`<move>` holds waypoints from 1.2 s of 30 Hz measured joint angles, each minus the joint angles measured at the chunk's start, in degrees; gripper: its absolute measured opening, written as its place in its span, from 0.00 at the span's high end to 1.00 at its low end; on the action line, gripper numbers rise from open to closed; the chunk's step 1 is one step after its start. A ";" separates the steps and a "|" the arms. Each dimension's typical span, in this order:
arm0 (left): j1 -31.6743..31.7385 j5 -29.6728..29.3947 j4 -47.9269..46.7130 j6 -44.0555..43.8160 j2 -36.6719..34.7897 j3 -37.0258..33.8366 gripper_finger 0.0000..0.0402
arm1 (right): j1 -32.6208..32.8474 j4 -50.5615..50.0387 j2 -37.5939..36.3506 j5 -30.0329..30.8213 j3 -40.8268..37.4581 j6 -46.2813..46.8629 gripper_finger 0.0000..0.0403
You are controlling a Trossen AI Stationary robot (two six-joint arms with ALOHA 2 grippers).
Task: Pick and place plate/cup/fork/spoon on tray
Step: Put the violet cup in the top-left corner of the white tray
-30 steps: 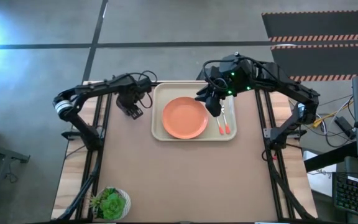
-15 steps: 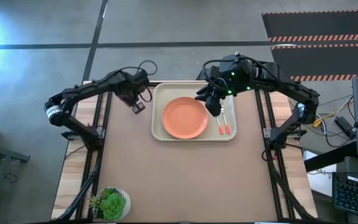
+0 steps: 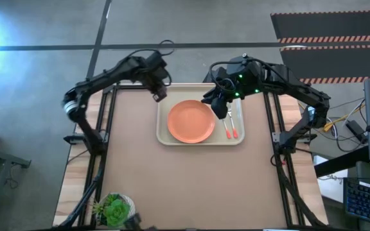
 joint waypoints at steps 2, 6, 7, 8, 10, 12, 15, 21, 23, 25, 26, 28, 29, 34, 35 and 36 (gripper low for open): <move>0.00 0.02 -0.08 1.12 3.54 1.67 1.00 | 0.00 -0.01 0.00 -0.01 0.00 0.41 0.75; -0.08 0.17 -0.06 2.08 8.91 4.52 1.00 | 0.00 0.00 0.00 0.00 0.00 0.77 0.75; -0.15 0.36 -0.01 2.51 9.84 5.15 1.00 | 0.00 0.00 0.00 0.00 0.00 0.77 0.75; -0.35 0.54 0.10 2.95 10.64 5.64 1.00 | 0.00 -0.01 0.00 0.00 0.00 0.77 0.75; -0.74 0.65 0.43 3.43 11.90 6.28 1.00 | 0.00 -0.02 0.00 -0.02 0.00 0.77 0.75; -0.98 1.33 1.49 3.81 12.91 6.49 1.00 | 0.00 0.00 0.00 0.00 0.00 0.76 0.75; -0.98 2.90 1.87 4.12 14.37 6.48 1.00 | 0.00 -0.01 0.00 0.00 0.00 0.77 0.75; -0.99 2.81 2.06 5.13 17.35 6.45 1.00 | 0.00 -0.02 0.00 -0.02 0.00 0.77 0.75; -1.12 3.16 2.58 5.16 17.79 6.54 1.00 | 0.00 -0.02 0.00 -0.02 0.00 0.77 0.75; -1.40 3.10 2.72 5.17 18.01 6.56 1.00 | 0.00 -0.02 0.00 -0.01 0.00 0.77 0.75; -1.57 3.10 2.74 5.17 18.01 6.56 1.00 | 0.00 -0.02 0.00 -0.01 0.00 0.77 0.75; -1.73 3.22 2.74 5.15 18.01 6.56 1.00 | 0.00 -0.02 0.00 0.00 0.00 0.77 0.75; -1.85 3.23 2.66 5.14 18.01 6.59 1.00 | 0.00 -0.02 0.00 -0.02 0.00 0.77 0.75; -2.37 4.99 2.39 4.91 18.04 6.84 1.00 | 0.00 -0.02 0.00 -0.02 0.00 0.77 0.75; -2.53 5.08 2.41 4.84 18.04 6.84 1.00 | 0.00 -0.02 0.00 -0.02 0.00 0.77 0.75; -2.65 5.17 2.41 4.65 18.04 6.82 1.00 | 0.00 -0.02 0.00 -0.02 0.00 0.77 0.75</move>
